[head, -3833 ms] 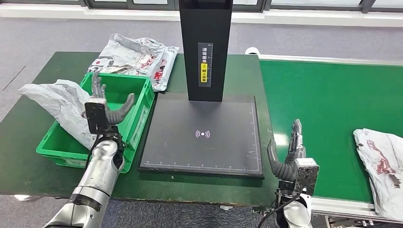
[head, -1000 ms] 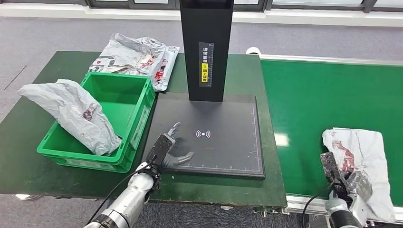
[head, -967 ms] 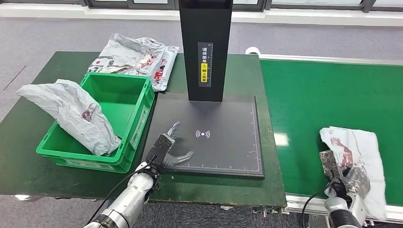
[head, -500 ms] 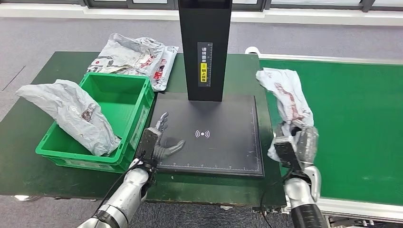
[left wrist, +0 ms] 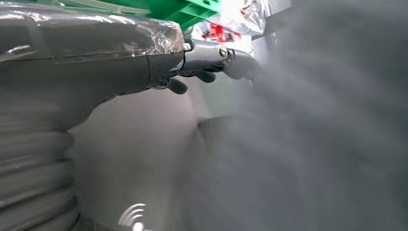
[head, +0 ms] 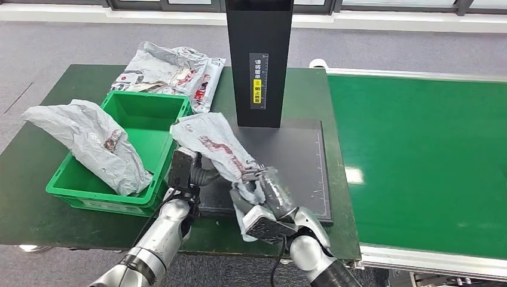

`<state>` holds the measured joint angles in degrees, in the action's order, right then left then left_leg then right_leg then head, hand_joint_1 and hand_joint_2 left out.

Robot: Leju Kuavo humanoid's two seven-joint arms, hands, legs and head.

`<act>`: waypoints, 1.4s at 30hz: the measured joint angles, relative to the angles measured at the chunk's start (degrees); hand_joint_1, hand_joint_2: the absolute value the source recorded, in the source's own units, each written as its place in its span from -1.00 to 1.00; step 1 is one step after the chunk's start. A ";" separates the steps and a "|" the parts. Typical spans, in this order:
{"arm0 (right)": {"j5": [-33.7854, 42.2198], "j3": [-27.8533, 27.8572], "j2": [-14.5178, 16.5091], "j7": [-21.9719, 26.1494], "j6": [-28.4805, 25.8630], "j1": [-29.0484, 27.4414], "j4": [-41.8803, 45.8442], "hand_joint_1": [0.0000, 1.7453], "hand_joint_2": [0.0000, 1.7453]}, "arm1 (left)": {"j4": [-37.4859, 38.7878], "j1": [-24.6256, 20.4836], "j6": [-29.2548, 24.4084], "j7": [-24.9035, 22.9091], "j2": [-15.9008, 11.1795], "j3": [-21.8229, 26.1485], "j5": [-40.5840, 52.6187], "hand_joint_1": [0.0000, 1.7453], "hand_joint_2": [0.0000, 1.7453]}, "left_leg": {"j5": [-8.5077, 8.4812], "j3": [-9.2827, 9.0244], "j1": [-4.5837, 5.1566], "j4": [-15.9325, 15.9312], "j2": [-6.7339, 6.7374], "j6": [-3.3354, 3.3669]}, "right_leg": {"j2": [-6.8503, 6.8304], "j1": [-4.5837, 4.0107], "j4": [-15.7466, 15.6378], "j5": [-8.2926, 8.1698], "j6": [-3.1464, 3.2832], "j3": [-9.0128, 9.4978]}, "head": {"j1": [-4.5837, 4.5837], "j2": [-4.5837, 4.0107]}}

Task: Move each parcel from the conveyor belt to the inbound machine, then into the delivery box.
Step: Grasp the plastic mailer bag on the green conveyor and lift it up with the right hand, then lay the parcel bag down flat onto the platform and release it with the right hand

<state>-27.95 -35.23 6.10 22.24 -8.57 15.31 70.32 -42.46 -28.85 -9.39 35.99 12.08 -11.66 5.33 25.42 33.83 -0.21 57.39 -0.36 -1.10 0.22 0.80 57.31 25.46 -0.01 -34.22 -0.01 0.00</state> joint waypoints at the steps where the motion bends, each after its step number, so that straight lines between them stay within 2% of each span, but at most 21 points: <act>1: 0.59 -1.05 -0.15 -0.02 2.19 0.43 -0.99 -0.32 1.00 | 0.11 -0.32 -0.13 0.27 0.09 -0.04 -0.25 -1.00 1.00 | 0.00 0.00 0.00 0.00 -0.01 0.00 | 0.00 0.00 0.00 0.00 0.00 0.00 | 0.00 0.00; 2: 0.74 -1.83 -0.31 -0.10 3.83 0.72 -1.90 -0.82 0.50 | 0.21 -0.57 -0.38 0.58 0.16 -0.08 -0.45 -1.00 1.00 | 0.00 0.00 0.00 0.01 -0.02 0.00 | -0.01 0.00 0.00 0.00 -0.01 0.01 | 0.00 0.00; 3: 0.37 -2.44 -0.48 -0.43 4.68 0.88 -2.77 -1.00 0.00 | 0.27 -0.75 -0.84 0.94 0.20 -0.10 -0.76 -1.00 1.00 | 0.00 0.01 0.00 0.01 -0.03 0.00 | -0.01 0.00 0.00 0.00 -0.01 0.01 | 0.00 0.00; 5: -1.09 -3.17 -0.78 -1.75 4.68 0.98 -4.45 -1.00 -1.00 | 0.25 -0.91 -2.19 1.77 0.25 -0.12 -1.72 -1.00 1.00 | 0.00 0.01 0.00 0.01 -0.02 0.00 | 0.00 0.00 0.00 0.00 -0.01 0.01 | 0.00 0.00; 13: -2.23 -3.08 -1.02 -8.17 -1.66 0.92 -8.29 -1.00 -1.00 | -1.45 -0.87 -6.13 1.91 0.06 -0.12 -5.22 -1.00 1.00 | 0.01 0.03 0.00 0.00 -0.02 0.01 | 0.00 0.00 -0.01 0.00 -0.01 -0.01 | 0.01 0.00; 20: -4.00 -1.40 -1.24 -10.44 -7.74 0.38 -9.12 -1.00 -1.00 | -0.55 -1.18 -7.23 -0.38 -0.46 -0.12 -5.73 -1.00 1.00 | 0.01 0.02 0.01 0.01 -0.01 0.01 | 0.00 0.01 -0.01 0.00 -0.01 -0.02 | 0.00 0.00; 24: -3.91 0.39 -1.34 -9.17 -11.42 -0.53 -9.19 -1.00 -1.00 | 1.12 -1.51 -8.64 -0.56 -0.74 -0.12 -5.81 -1.00 1.00 | 0.01 0.02 0.01 0.01 -0.01 0.01 | 0.01 0.01 -0.01 0.00 -0.01 -0.02 | 0.01 0.00; 28: -3.51 1.57 -1.36 -8.36 -12.18 -1.04 -9.19 -1.00 -1.00 | 2.12 -1.58 -9.01 -0.31 -0.84 -0.12 -5.88 -1.00 1.00 | 0.01 0.03 0.01 0.01 0.00 0.01 | 0.02 0.01 -0.02 0.00 -0.01 -0.03 | 0.01 0.00; 30: -2.09 2.04 -1.36 -6.43 -13.05 -1.37 -9.06 -1.00 -1.00 | 2.45 -1.61 -9.56 0.26 -0.87 -0.12 -6.23 -1.00 1.00 | 0.01 0.03 0.01 0.01 0.00 0.01 | 0.02 0.01 -0.01 0.00 -0.01 -0.03 | 0.01 0.00; 32: 0.92 2.75 -1.36 -2.31 -14.88 -1.97 -8.30 -1.00 -1.00 | 2.53 -1.59 -11.09 1.68 -0.88 -0.09 -6.94 -1.00 1.00 | 0.01 0.03 0.01 0.01 0.00 0.01 | 0.01 0.01 -0.01 0.00 -0.01 -0.04 | 0.01 0.00; 34: 5.61 3.75 -1.37 2.03 -15.67 -2.71 -6.96 -1.00 -1.00 | 2.14 -1.53 -13.40 3.16 -0.88 0.03 -7.61 -1.00 1.00 | 0.01 0.03 0.01 0.01 0.00 0.01 | 0.02 0.01 -0.01 0.00 -0.01 -0.04 | 0.01 0.00; 36: 12.71 4.88 -1.45 6.09 -14.17 -3.44 -5.63 -1.00 -1.00 | 1.59 -1.49 -14.10 3.83 -0.88 0.10 -7.68 -1.00 1.00 | 0.01 0.03 0.01 0.01 -0.01 0.01 | 0.01 0.01 -0.02 0.00 -0.01 -0.04 | 0.01 0.00; 38: 19.81 6.03 -1.59 9.44 -12.04 -4.05 -4.45 -1.00 -1.00 | 1.72 -1.60 -12.43 3.08 -0.98 -0.28 -6.23 -1.00 1.00 | 0.01 0.03 0.01 0.01 -0.02 0.01 | 0.00 0.01 -0.03 0.00 -0.01 -0.04 | 0.01 0.00; 40: 24.72 7.33 -1.81 11.30 -10.52 -4.61 -3.10 -1.00 -1.00 | 3.34 -2.12 -9.98 -0.13 -1.27 -2.06 -1.82 -1.00 1.00 | 0.01 0.03 0.02 0.01 -0.02 0.01 | 0.00 0.02 -0.04 0.00 -0.01 -0.03 | 0.01 0.00; 42: 27.27 8.71 -2.09 12.03 -9.62 -5.34 -1.55 -1.00 0.00 | 5.84 -2.78 -8.36 -3.74 -1.70 -5.01 3.57 -1.00 1.00 | 0.01 0.03 0.03 0.01 0.00 0.01 | 0.01 0.03 -0.04 -0.01 -0.02 -0.03 | 0.02 0.00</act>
<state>-0.68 -26.52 4.02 34.27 -18.20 9.98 68.77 -36.62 -31.63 -17.75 32.25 10.38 -16.67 8.90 25.43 33.85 -0.18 57.40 -0.36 -1.08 0.23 0.83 57.27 25.45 -0.03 -34.25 0.01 0.00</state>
